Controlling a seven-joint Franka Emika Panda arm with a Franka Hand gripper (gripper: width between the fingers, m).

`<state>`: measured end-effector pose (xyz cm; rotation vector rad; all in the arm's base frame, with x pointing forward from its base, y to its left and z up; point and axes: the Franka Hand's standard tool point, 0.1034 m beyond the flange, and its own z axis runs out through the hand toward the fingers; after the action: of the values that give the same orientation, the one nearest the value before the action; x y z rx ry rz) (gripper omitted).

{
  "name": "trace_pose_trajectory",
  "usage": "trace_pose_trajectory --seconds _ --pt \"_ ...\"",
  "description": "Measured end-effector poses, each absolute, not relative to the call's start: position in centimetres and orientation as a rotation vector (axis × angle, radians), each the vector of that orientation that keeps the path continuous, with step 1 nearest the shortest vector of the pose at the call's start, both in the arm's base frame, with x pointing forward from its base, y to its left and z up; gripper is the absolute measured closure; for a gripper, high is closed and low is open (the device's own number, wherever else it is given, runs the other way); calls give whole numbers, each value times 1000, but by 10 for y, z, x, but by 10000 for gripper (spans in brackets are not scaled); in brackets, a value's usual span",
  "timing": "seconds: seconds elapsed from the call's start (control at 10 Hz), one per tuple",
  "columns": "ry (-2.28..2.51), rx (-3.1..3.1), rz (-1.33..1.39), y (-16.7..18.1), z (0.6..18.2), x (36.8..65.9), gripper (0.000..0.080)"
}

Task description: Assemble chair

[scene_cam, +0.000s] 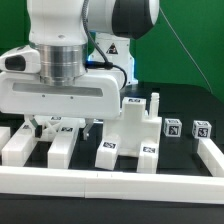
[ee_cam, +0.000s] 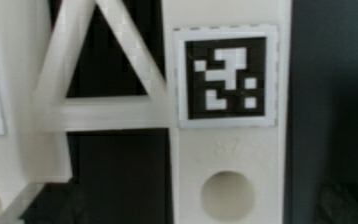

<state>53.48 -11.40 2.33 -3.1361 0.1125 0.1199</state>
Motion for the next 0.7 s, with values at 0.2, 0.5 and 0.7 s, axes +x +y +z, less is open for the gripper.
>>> trace_pose_trajectory --seconds 0.2,0.5,0.7 --pt "108 -3138 123 -115 20 534 150" --pt "107 -3138 124 -115 20 533 404" --pt "108 -3138 124 -115 20 534 516"
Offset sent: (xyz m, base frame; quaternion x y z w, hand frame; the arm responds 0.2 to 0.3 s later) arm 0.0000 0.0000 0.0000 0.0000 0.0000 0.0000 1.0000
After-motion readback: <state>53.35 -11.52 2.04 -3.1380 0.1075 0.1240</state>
